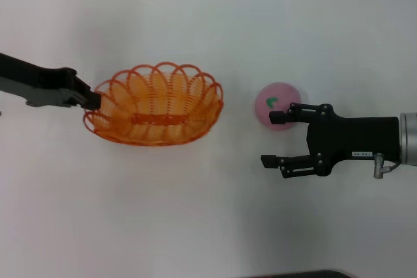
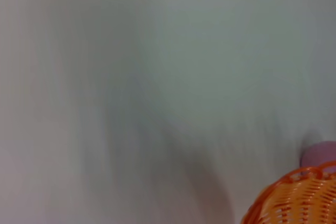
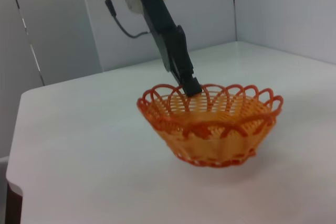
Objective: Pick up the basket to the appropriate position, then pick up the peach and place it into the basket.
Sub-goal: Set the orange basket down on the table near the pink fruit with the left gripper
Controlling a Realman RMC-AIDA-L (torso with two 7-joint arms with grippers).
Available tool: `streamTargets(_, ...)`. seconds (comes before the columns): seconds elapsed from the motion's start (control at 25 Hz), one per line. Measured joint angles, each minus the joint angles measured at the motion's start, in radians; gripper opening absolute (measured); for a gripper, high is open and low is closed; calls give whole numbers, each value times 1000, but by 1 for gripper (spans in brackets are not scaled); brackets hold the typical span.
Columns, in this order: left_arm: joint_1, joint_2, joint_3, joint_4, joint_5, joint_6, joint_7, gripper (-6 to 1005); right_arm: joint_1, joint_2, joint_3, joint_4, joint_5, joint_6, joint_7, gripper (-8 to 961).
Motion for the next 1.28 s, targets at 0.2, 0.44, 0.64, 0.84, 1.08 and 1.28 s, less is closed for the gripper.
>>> streamTargets(0.2, 53, -89, 3, 147, -4, -8, -3, 62, 1, 0, 0, 4, 0, 3, 0, 822)
streamTargets(0.44, 104, -156, 32, 275, -9, -19, -11, 67, 4, 0, 0, 11, 0, 3, 0, 820)
streamTargets(0.64, 137, -162, 72, 281, -18, -63, -40, 72, 3, 0, 0, 13, 0, 3, 0, 817)
streamTargets(0.84, 164, -163, 133, 270, -52, -106, -59, 77, 3, 0, 0, 13, 0, 5, 0, 815)
streamTargets(1.08, 172, -161, 141, 273, -69, -115, -64, 82, 4, 0, 0, 13, 0, 5, 0, 812)
streamTargets(1.28, 173, -161, 142, 270, -69, -119, -65, 87, 4, 0, 0, 13, 0, 5, 0, 810)
